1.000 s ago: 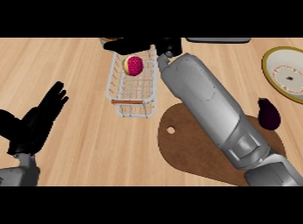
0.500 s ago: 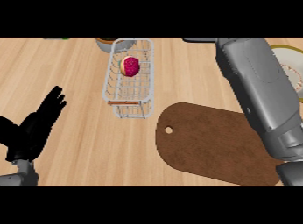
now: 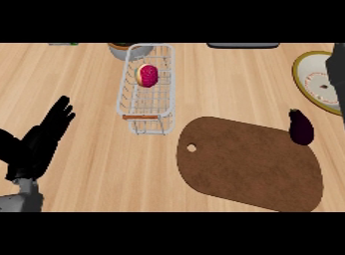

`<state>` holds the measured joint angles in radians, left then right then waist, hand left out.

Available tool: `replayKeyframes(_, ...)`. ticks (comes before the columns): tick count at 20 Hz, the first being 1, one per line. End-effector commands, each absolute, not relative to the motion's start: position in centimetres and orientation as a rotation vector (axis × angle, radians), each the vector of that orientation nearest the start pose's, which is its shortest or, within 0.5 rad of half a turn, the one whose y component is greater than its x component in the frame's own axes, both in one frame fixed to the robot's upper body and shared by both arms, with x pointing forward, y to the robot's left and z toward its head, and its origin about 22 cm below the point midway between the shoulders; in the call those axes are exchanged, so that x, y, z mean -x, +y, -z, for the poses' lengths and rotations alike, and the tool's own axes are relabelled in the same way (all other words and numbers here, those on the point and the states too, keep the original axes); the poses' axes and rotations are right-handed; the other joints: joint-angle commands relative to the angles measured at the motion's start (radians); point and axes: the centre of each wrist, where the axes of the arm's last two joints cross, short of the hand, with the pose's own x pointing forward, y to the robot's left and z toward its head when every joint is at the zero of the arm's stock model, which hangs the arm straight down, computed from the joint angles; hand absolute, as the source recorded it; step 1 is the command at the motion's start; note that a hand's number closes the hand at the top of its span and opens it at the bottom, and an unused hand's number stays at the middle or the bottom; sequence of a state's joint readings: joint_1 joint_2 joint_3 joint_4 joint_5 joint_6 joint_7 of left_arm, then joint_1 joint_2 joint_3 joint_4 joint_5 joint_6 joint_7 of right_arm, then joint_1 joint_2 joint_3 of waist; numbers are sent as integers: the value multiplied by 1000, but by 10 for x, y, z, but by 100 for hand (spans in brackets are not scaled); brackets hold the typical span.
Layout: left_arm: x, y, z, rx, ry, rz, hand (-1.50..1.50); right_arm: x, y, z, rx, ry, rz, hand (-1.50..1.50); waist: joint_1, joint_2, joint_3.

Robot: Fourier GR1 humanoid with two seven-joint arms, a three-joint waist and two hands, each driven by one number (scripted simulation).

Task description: Pick the cupcake from the cutting board and place it in the tiered basket

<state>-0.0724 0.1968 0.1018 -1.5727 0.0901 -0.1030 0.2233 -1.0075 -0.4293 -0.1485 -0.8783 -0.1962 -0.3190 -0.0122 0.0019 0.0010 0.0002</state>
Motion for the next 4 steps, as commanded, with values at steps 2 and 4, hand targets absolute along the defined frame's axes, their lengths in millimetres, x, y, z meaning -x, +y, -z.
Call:
replayKeyframes(2, -262, 296, -47, -68, -1434, 101, 0, -424, -332, -219, 327, -1924, 186, -150, 3, 0, 0)
replayKeyframes(4, -259, 275, -35, -65, -1417, 106, 0, -417, -352, -229, 299, -1944, 154, -150, 1, 0, 0)
